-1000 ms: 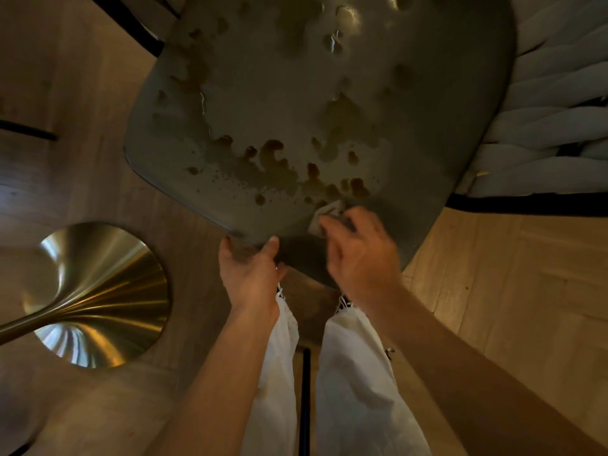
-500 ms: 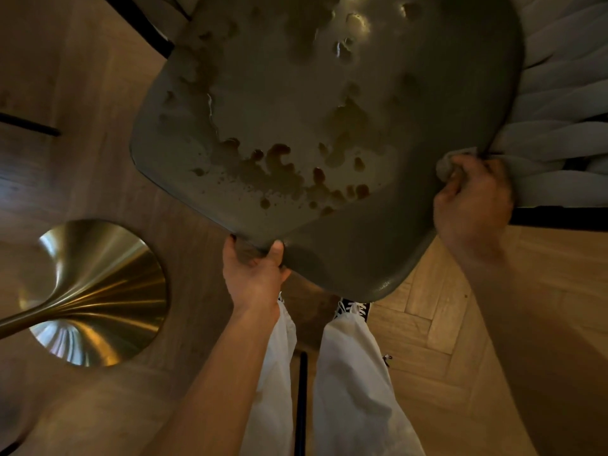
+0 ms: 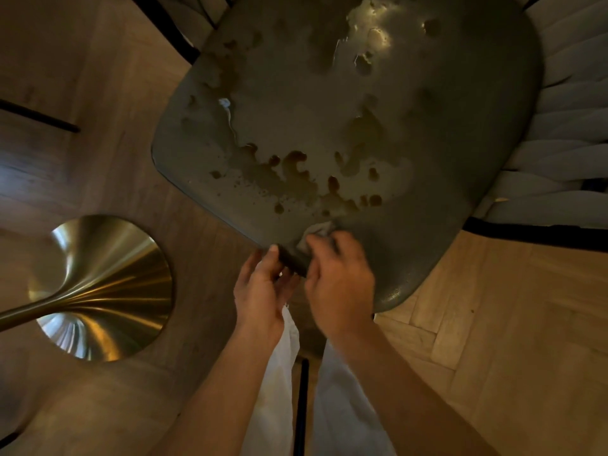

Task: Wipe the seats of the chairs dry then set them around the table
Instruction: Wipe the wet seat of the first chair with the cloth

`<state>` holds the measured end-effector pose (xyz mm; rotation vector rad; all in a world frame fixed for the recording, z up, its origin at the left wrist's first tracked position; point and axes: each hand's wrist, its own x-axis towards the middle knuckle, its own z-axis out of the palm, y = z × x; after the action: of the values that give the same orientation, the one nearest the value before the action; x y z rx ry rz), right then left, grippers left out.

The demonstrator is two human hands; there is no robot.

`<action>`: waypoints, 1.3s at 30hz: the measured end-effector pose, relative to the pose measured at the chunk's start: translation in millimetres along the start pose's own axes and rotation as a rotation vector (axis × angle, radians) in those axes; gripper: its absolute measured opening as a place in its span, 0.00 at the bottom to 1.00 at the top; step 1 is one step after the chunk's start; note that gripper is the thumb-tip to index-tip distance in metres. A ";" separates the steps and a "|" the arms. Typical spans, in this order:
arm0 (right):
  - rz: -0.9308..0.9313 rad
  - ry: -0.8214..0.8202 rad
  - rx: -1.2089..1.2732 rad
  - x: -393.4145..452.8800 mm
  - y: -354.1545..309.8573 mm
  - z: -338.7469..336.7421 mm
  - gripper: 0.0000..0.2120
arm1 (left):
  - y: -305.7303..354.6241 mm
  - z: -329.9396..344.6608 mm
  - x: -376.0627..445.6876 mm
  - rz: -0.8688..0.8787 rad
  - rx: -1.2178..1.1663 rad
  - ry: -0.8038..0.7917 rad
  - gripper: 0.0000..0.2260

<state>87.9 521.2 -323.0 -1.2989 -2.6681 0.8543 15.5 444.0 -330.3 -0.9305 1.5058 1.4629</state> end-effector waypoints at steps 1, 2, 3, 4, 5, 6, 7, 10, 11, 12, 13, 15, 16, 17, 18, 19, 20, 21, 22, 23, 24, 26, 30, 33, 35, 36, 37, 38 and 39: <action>-0.042 -0.034 0.013 -3.9 -8.8 8.1 0.17 | -1.3 -3.9 -0.2 -0.034 -0.024 -0.027 0.22; -0.087 -0.072 0.012 -6.6 -16.9 15.6 0.16 | -2.7 -7.1 0.2 -0.057 -0.033 -0.045 0.21; -0.130 -0.107 -0.005 -8.9 -23.5 22.1 0.15 | -3.7 -8.7 0.4 -0.073 -0.043 -0.053 0.21; -0.167 -0.131 -0.025 -10.2 -28.0 26.9 0.14 | -4.6 -10.2 1.4 -0.078 -0.058 -0.052 0.20; -0.191 -0.143 -0.038 -10.3 -29.9 29.4 0.13 | -4.2 -10.1 1.8 -0.070 -0.070 -0.049 0.20; -0.205 -0.144 -0.047 -9.4 -28.9 30.0 0.12 | -3.2 -10.1 3.2 -0.046 -0.070 -0.039 0.20; -0.218 -0.137 -0.057 -7.7 -26.0 28.4 0.12 | -1.2 -9.0 4.3 -0.012 -0.049 -0.023 0.20; -0.263 -0.111 -0.082 -2.5 -9.9 16.8 0.12 | 3.2 -0.3 1.2 0.093 0.063 0.030 0.24; -0.264 -0.094 -0.091 -0.4 -3.0 11.4 0.12 | 3.8 2.8 -0.8 0.118 0.074 0.026 0.29; -0.252 -0.068 -0.100 2.4 4.9 5.1 0.13 | 2.9 4.9 -1.6 0.136 0.080 0.012 0.34; -0.231 -0.032 -0.103 5.5 14.3 -1.6 0.14 | 1.8 7.0 -2.7 0.155 0.118 0.001 0.37; -0.170 0.057 -0.095 14.5 35.9 -16.7 0.15 | -0.9 8.9 -2.8 0.208 0.256 0.019 0.39; -0.130 0.101 -0.098 20.5 48.2 -24.5 0.15 | -1.7 9.7 -2.4 0.230 0.301 0.033 0.38; -0.079 0.140 -0.109 27.2 60.3 -32.5 0.16 | -2.2 10.6 -1.4 0.244 0.323 0.039 0.37; -0.026 0.172 -0.120 34.4 72.8 -40.0 0.18 | -2.2 11.1 -0.9 0.251 0.331 0.035 0.35; 0.025 0.204 -0.129 41.7 84.9 -46.6 0.19 | -2.1 11.3 0.2 0.252 0.333 0.031 0.34; 0.074 0.238 -0.135 48.9 96.3 -52.6 0.19 | -1.7 11.0 0.9 0.250 0.333 0.027 0.34; 0.118 0.269 -0.138 55.6 106.1 -58.4 0.18 | -1.5 10.7 1.3 0.250 0.335 0.026 0.34; 0.158 0.298 -0.137 61.9 114.1 -63.4 0.17 | -1.5 10.2 1.7 0.252 0.340 0.023 0.34; 0.192 0.322 -0.137 67.5 120.2 -67.3 0.16 | -1.4 10.1 1.5 0.260 0.344 0.021 0.34; 0.224 0.340 -0.135 72.8 123.9 -70.2 0.16 | -1.4 10.1 1.4 0.265 0.345 0.022 0.35; 0.290 0.371 -0.103 82.0 125.4 -72.7 0.16 | -1.9 9.4 2.3 0.264 0.351 0.018 0.35; 0.345 0.408 -0.012 83.0 110.1 -67.6 0.16 | -3.5 7.5 3.3 0.269 0.389 0.018 0.37; 0.281 0.311 0.014 68.2 88.3 -56.0 0.16 | -3.6 8.2 4.0 0.278 0.393 0.025 0.36; 0.185 0.244 -0.002 54.0 69.5 -43.5 0.16 | -4.4 6.9 3.6 0.275 0.387 0.021 0.36; 0.140 0.201 -0.014 46.4 59.0 -36.2 0.16 | -4.7 6.2 1.9 0.275 0.376 0.019 0.36; 0.100 0.155 -0.022 38.4 47.9 -29.0 0.15 | -5.2 4.6 0.4 0.272 0.346 0.018 0.35; 0.067 0.115 -0.022 31.1 37.2 -21.7 0.15 | -5.8 3.1 -1.3 0.261 0.297 0.016 0.34; 0.033 0.087 -0.010 24.2 26.1 -15.1 0.15 | -5.3 2.2 -4.0 0.233 0.231 0.010 0.31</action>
<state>95.1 558.9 -327.8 -1.3535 -2.5948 0.7710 22.2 445.7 -328.7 -0.6419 1.7946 1.4072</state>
